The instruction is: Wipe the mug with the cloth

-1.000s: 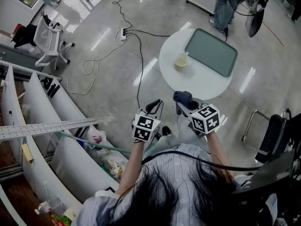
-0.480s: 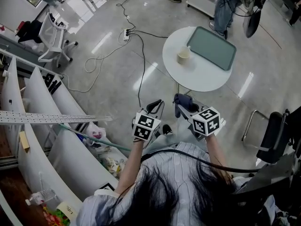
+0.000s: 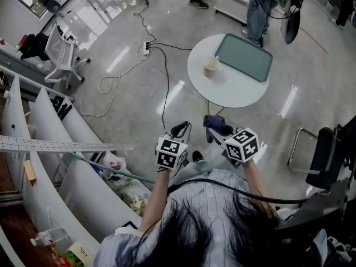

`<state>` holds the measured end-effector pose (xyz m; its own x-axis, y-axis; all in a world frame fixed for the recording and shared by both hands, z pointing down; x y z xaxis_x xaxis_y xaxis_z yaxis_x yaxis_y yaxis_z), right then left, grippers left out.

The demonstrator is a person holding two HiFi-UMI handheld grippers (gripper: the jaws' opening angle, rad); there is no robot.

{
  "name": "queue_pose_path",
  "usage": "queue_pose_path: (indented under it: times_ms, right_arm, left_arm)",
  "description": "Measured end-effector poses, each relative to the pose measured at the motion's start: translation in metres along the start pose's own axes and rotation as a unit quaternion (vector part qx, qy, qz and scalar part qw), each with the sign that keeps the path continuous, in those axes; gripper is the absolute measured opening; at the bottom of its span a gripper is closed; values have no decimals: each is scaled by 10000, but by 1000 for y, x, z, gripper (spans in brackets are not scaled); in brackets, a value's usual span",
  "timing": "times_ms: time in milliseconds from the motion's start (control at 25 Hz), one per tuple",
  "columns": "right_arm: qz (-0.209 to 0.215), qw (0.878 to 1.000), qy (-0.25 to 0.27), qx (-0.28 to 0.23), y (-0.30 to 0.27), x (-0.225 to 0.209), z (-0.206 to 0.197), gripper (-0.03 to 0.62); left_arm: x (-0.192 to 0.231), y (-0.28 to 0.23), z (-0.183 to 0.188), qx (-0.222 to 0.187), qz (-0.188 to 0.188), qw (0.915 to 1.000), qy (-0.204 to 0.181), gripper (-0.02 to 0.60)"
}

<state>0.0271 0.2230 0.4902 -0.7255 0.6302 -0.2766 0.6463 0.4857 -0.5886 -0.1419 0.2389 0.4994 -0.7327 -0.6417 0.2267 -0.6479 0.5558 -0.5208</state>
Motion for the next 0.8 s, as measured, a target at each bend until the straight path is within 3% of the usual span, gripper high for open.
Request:
queue_pose_path:
  times_ms: [560,800]
  right_arm:
    - [-130,9997,-219,-34,9,-19,-8,80]
    - [65,9997,-225,4,7,-18,-10,80]
  left_arm:
    - [-3,-16,2,48,-42,10000,-2,40]
    - [-7,-15,-3,52,49,9999,80,40]
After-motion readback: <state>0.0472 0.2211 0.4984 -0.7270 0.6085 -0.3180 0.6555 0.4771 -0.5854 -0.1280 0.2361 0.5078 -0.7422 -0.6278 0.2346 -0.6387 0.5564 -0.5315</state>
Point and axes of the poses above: the fingertips, and each gripper's own axes: y backward along the fingers, x to its left, z out of its top, the point moved 7 cm from there along y, backward along the fingers, and after that the axes turned 13 degrees about -z, right-handed, at the moved point
